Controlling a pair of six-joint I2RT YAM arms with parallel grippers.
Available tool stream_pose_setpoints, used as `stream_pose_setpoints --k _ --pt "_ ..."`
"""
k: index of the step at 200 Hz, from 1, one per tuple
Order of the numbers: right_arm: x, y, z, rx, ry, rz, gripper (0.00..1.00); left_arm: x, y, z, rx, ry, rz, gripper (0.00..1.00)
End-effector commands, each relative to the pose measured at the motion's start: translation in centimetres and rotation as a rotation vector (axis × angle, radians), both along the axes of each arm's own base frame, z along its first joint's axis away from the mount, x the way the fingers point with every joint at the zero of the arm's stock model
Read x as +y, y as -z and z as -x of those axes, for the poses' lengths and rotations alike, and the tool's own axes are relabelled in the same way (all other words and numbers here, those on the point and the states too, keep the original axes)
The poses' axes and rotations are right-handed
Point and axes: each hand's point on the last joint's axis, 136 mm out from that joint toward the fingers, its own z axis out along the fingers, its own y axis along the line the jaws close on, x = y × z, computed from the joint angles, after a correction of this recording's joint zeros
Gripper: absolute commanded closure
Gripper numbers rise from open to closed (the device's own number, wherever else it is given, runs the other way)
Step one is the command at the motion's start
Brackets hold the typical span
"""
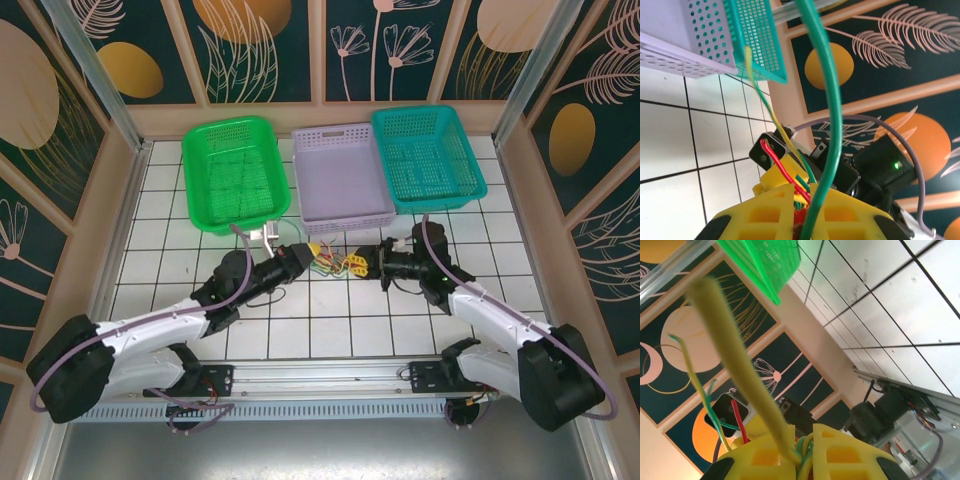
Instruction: Untangle the cables
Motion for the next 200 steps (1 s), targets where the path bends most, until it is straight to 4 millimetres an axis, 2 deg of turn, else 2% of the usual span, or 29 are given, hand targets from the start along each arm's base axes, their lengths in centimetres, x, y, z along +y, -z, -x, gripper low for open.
stream_pose_setpoints --k 1,34,48,69,91,124,155,181,200 --pt "-5.0 8.4 0.4 0.309 0.207 0.211 1.00 6.5 -7.7 -3.6 -0.267 -0.341 0.144 1.00" --pt "-5.7 7.4 -1.3 0.196 0.215 0.301 1.00 6.3 -7.0 -4.1 -0.228 -0.347 0.146 1.00" --pt "-6.5 7.1 -1.9 0.137 0.211 0.405 1.00 6.6 -5.9 -4.5 -0.179 -0.376 0.137 1.00" --pt "-7.5 6.2 -2.8 0.077 0.259 0.445 1.00 6.9 -4.4 -5.0 -0.117 -0.406 0.077 1.00" --pt "-9.1 5.9 -3.3 0.042 0.288 0.514 1.00 8.3 -0.7 -5.7 0.028 -0.490 -0.109 1.00" --pt "-11.0 5.6 -3.9 -0.032 0.269 0.667 1.00 10.8 2.3 -5.4 0.164 -0.595 -0.250 1.00" --pt "-10.9 5.7 -4.3 -0.069 0.240 0.687 1.00 10.2 3.6 -5.1 0.234 -0.566 -0.234 1.00" --pt "-9.3 5.5 -5.0 -0.123 0.170 0.671 1.00 8.3 3.6 -5.2 0.265 -0.498 -0.170 1.00" --pt "-8.9 5.0 -5.7 -0.200 0.126 0.723 1.00 7.8 4.2 -5.1 0.312 -0.479 -0.190 0.85"
